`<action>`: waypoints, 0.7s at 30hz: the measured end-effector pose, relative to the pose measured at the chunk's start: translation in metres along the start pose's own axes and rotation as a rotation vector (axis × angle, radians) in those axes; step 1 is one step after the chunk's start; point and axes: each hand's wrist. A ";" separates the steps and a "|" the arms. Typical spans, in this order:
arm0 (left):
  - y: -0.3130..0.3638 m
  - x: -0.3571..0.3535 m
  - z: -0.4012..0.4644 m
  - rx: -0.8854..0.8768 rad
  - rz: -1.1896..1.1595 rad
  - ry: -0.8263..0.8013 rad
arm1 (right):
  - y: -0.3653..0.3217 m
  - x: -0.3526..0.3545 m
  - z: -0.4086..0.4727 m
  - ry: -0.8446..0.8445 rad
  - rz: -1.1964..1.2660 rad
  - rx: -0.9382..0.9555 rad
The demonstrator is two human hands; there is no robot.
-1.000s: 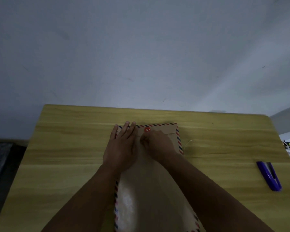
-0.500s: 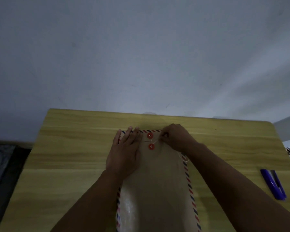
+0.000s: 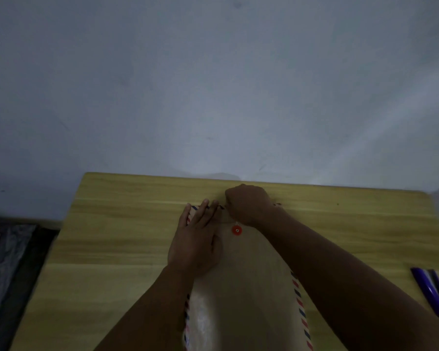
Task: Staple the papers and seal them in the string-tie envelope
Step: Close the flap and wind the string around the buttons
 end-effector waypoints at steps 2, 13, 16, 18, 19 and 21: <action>0.000 -0.001 0.000 -0.001 0.015 0.004 | -0.007 -0.001 -0.005 -0.005 0.008 0.042; 0.004 0.005 0.001 0.019 0.002 -0.019 | 0.029 -0.021 -0.078 0.187 0.057 0.215; 0.004 0.005 0.002 0.023 0.005 -0.022 | 0.037 -0.027 -0.098 0.219 -0.027 0.311; 0.004 0.005 0.002 0.028 0.009 -0.031 | 0.039 -0.031 -0.108 0.261 -0.051 0.346; 0.004 0.005 0.002 0.031 0.008 -0.035 | 0.038 -0.032 -0.112 0.280 -0.053 0.355; 0.004 0.005 0.002 0.033 0.004 -0.044 | 0.033 -0.037 -0.117 0.297 -0.064 0.351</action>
Point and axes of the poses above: each hand's wrist, its own z-axis towards the middle knuckle, its own x-axis out of the back of the hand, y = z × x, and after that the axes turned 13 degrees about y, right-handed
